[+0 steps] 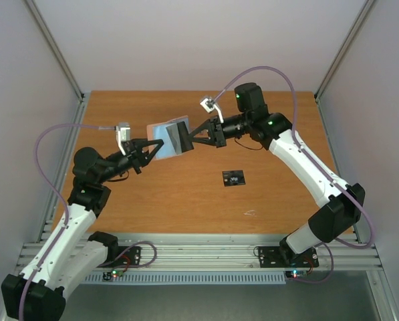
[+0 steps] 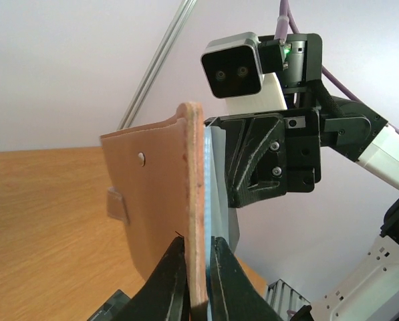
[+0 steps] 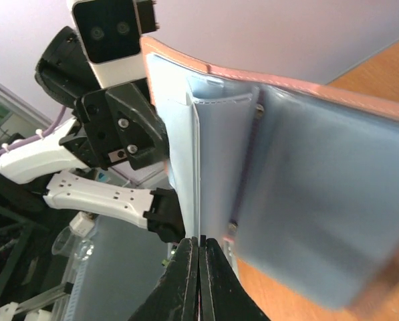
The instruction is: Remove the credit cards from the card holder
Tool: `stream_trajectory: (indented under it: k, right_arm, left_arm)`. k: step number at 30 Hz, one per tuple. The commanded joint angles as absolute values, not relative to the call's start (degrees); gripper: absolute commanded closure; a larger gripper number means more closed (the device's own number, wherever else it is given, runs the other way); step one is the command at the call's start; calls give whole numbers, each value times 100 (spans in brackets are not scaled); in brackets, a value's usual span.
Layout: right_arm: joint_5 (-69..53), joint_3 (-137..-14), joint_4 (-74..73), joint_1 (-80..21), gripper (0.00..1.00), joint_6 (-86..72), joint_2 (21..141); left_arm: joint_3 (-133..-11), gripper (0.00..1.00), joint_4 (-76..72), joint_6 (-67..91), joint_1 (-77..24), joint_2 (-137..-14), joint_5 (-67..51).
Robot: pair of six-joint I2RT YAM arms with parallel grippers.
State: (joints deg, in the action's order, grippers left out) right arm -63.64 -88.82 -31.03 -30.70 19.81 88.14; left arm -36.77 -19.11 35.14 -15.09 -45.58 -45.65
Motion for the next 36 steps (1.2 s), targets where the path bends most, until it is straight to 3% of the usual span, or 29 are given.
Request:
stream_trajectory:
  k: [1,10,14,17,20,24,36]
  right_arm:
    - [-6141,-9009,-3745,-2704,99,2474,8525]
    - [-4322,-9689,-6240,-2329,99,4268,8596]
    - [-2108,-9690,-6508,-2361,99,5327,8619]
    - [6,-8999,-5841,-2690,96,6430,8370]
    - [874,-7466,-4907,-3217,98,8399,7855]
    - [1149,-5940,-3537,-3536,99,10273,7539]
    - [1509,-4405,-1268,-3903,99,10908,8418]
  left_arm:
    - [-3650,100,-2105,3475,-1519,-4489,-4450]
    - [-3652,100,-964,3219,-1516,-4460,-3097]
    - [-3623,100,-740,3168,-1518,-4437,-2583]
    - [-3604,100,-603,3041,-1512,-4396,-2347]
    - [-3557,100,-534,2960,-1499,-4348,-2260]
    - [-3521,100,-558,2897,-1496,-4307,-2284]
    - [-3401,100,-575,2839,-1475,-4186,-2277]
